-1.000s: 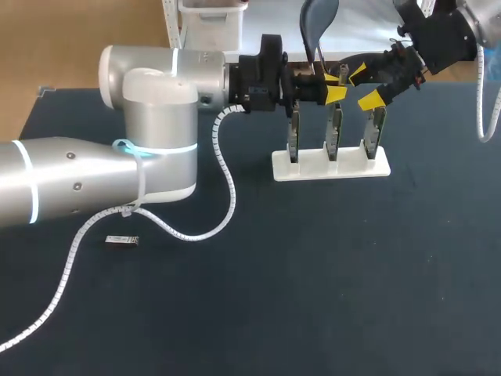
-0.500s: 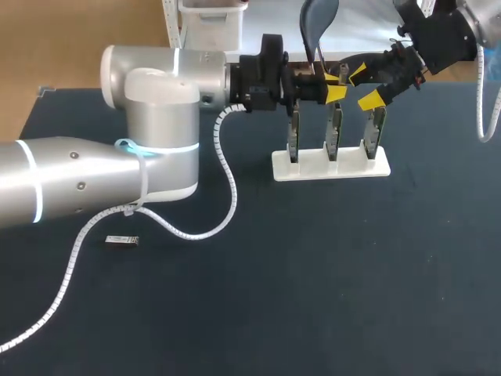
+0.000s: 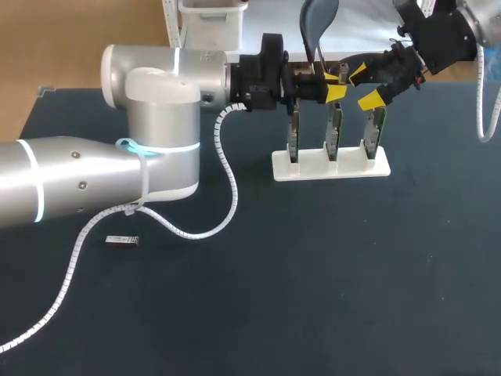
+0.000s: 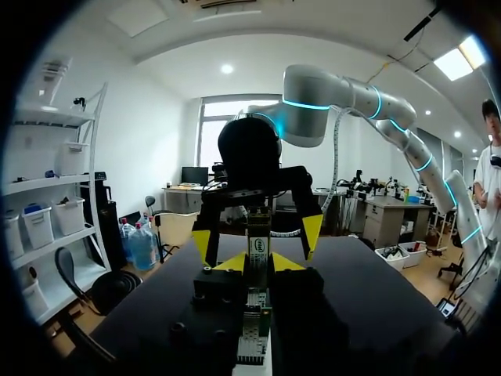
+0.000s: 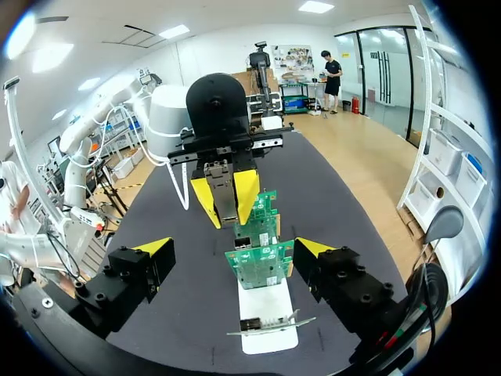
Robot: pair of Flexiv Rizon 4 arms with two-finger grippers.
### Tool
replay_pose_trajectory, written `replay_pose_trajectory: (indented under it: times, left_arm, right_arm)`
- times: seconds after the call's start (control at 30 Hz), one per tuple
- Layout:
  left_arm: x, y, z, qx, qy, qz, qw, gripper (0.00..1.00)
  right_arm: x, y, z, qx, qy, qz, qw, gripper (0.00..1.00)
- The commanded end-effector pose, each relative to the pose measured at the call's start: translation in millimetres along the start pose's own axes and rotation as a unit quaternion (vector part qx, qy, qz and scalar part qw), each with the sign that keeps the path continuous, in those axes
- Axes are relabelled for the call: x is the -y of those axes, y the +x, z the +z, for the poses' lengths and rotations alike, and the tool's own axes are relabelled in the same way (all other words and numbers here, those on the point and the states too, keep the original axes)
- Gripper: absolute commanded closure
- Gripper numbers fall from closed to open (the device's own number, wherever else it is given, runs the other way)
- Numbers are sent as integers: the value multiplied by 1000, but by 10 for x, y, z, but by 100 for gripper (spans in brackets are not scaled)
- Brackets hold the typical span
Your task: Pick up the optical module with the left hand, and insert it into the network port with the right hand.
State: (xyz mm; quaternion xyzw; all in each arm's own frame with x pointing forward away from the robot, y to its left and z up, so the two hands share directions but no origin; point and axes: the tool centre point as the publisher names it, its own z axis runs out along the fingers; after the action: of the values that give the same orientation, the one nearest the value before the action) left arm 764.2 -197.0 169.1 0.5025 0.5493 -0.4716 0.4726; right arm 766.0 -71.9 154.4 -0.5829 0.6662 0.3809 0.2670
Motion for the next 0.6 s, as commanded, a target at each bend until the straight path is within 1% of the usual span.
replay_pose_trajectory:
  times: [0.03, 0.13, 0.33, 0.6]
  left_arm:
    - [-11, 1, 7, -1, 0, 0, 1000, 100]
    - [-11, 1, 7, -1, 0, 0, 1000, 100]
    - [-11, 1, 7, -1, 0, 0, 1000, 100]
    - [-11, 1, 7, -1, 0, 0, 1000, 100]
  right_arm:
    - [-28, -55, -35, 1, 16, -3, 1000, 0]
    - [-29, -93, -71, 5, 20, -6, 1000, 0]
    - [-90, -271, -147, 15, 18, -31, 999, 0]
    - [-166, -450, -141, 23, 15, -57, 998, 0]
